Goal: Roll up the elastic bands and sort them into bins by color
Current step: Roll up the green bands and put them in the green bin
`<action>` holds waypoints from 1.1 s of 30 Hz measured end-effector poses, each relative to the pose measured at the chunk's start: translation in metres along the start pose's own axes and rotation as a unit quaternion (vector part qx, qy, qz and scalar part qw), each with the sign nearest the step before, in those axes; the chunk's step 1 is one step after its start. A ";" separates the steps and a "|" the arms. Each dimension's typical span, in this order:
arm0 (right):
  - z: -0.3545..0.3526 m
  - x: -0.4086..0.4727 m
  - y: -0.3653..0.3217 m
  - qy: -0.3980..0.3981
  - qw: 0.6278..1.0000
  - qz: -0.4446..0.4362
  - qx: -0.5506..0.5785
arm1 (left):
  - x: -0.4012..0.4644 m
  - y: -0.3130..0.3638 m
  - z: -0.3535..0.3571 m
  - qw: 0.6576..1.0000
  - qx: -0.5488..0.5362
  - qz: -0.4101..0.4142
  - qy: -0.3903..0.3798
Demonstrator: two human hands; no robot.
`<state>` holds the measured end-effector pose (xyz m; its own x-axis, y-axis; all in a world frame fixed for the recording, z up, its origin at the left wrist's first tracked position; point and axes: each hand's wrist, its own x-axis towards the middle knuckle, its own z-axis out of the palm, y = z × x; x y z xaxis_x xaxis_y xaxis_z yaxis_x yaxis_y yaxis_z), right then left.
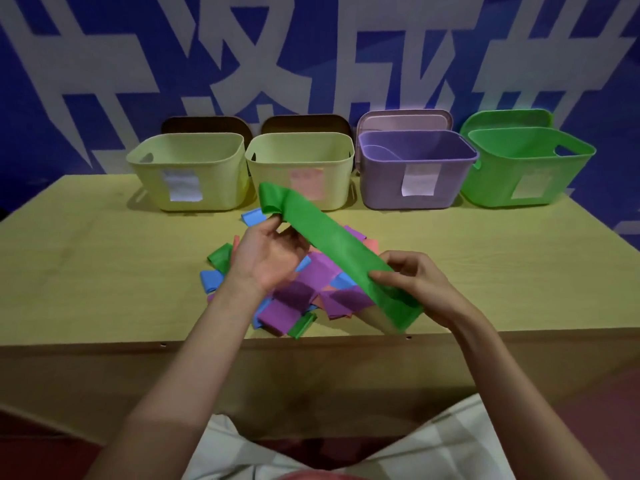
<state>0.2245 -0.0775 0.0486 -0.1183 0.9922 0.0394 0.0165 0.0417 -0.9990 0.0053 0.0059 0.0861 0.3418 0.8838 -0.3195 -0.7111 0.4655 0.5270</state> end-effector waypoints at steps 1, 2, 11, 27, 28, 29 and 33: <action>0.000 -0.002 0.002 -0.013 1.000 0.013 0.001 | 0.006 0.002 -0.007 1.000 0.009 -0.005 0.022; 0.000 -0.003 0.004 -0.024 0.999 0.029 0.000 | 0.012 0.004 -0.014 0.999 0.019 -0.012 0.042; 0.005 -0.007 0.014 -0.014 0.997 0.067 -0.043 | 0.037 0.004 -0.042 0.988 0.011 0.037 0.147; -0.045 -0.028 0.007 0.243 0.968 -0.058 -0.030 | 0.092 -0.041 0.078 0.965 0.227 0.126 -0.039; -0.051 -0.031 0.007 0.274 0.959 -0.074 -0.017 | 0.100 -0.050 0.098 0.961 0.246 0.111 -0.061; -0.058 -0.034 0.007 0.305 0.949 -0.083 -0.004 | 0.110 -0.060 0.115 0.957 0.264 0.097 -0.073; -0.090 -0.038 0.021 0.389 0.920 -0.049 0.016 | 0.150 -0.109 0.162 0.932 0.345 0.026 -0.104</action>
<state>0.3183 -0.1039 0.0277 0.6284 0.7687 0.1191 0.0120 0.1436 -0.9896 0.2340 0.0952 0.1082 0.4808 0.8627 -0.1566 -0.1903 0.2770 0.9418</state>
